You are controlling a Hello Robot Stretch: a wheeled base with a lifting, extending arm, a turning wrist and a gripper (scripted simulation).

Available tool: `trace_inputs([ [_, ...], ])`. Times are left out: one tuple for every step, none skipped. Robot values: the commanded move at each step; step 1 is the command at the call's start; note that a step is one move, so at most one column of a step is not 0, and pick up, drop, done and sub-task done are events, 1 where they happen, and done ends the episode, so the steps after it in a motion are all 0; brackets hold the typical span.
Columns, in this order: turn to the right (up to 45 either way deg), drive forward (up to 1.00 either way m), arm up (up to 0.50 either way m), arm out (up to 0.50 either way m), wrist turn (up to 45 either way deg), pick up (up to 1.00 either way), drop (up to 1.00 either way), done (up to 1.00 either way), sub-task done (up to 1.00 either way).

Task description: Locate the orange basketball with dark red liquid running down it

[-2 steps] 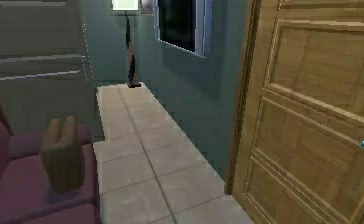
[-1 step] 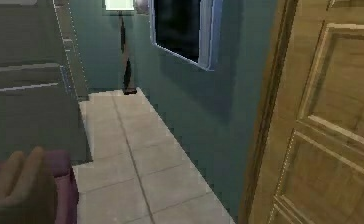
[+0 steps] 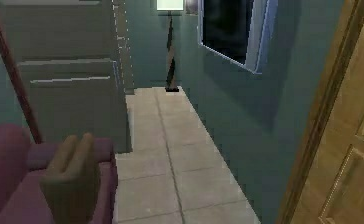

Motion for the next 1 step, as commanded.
trace_inputs([
  [0.0,1.00,0.00,0.00,0.0,0.00,0.00,0.00,0.00],
])
